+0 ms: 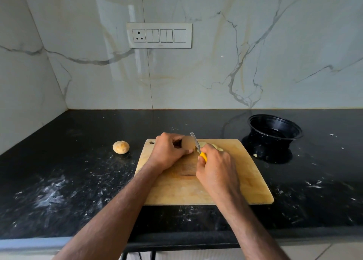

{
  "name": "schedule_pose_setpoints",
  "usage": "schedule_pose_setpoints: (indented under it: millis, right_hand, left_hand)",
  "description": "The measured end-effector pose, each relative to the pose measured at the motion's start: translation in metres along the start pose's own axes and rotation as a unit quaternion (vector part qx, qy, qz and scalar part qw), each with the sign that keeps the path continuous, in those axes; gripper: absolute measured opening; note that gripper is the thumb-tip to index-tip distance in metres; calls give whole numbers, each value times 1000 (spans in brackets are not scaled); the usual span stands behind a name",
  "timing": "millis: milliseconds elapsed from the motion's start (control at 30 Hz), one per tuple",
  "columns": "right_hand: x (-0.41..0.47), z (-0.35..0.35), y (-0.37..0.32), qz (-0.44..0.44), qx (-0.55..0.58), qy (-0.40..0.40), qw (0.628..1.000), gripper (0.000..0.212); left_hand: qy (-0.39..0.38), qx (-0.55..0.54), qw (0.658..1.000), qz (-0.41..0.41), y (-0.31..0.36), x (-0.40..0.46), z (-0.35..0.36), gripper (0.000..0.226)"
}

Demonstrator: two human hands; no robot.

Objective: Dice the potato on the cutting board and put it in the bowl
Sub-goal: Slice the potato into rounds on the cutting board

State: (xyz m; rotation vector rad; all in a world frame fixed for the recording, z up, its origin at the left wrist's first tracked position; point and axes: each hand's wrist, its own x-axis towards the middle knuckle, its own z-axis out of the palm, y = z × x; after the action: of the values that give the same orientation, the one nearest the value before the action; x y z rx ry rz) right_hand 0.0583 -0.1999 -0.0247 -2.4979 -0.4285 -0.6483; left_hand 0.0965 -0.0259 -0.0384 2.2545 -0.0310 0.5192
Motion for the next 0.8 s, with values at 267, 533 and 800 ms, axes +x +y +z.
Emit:
schedule_pose_setpoints:
  millis: [267,533,800]
  right_hand:
    - [0,0,-1,2,5,7,1000,16]
    - [-2,1,0,3,7,5,1000,18]
    - [-3,-1,-2,2,7,2,1000,17]
  left_hand:
    - [-1,4,1000,-2,1,0,0,42]
    - [1,8,1000,-3,2,0,0,42]
    - [-1,11,1000,-11,5,0,-1,35]
